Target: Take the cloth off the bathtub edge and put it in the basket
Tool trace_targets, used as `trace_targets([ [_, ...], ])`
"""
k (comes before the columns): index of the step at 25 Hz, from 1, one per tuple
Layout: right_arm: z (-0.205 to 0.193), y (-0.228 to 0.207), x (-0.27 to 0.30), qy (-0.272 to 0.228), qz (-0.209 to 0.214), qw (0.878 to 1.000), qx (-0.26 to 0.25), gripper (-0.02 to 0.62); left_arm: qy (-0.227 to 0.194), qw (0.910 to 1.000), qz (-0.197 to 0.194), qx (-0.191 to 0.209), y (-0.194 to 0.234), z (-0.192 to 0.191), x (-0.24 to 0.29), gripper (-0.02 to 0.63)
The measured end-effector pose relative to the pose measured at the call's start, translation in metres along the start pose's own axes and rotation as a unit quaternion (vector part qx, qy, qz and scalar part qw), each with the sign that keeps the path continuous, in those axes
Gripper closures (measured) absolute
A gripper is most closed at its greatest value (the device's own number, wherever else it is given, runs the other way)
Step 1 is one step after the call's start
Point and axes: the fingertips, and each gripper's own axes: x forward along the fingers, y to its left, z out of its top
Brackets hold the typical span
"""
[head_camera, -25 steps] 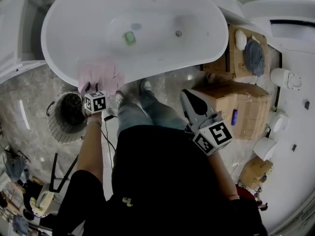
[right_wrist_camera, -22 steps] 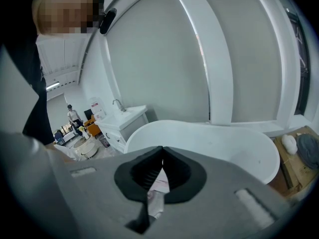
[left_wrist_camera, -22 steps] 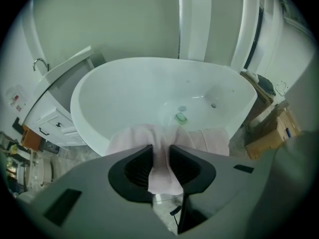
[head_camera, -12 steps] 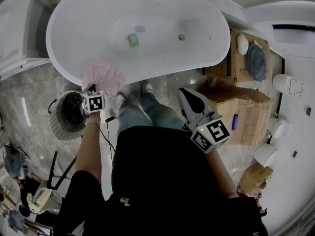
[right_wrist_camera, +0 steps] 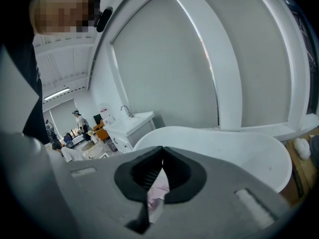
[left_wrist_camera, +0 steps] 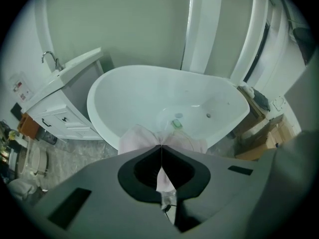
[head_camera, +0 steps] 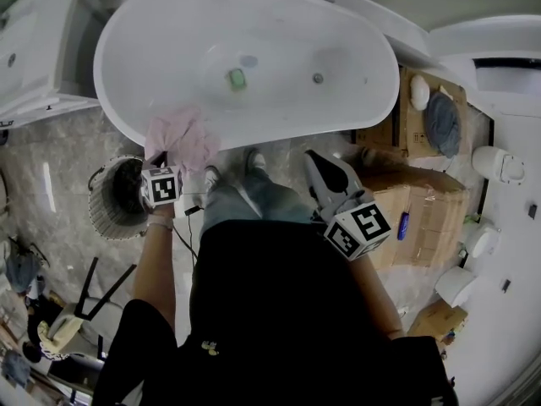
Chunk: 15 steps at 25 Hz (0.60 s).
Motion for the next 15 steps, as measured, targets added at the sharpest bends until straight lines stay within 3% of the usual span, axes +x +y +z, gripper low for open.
trace_targets([
  [15, 0.038, 0.009, 0.020, -0.035, 0.086, 0.996, -0.012, 0.598, -0.098, 0.9938, 0.041, -0.034, -0.012, 0.064, -0.140, 0.584],
])
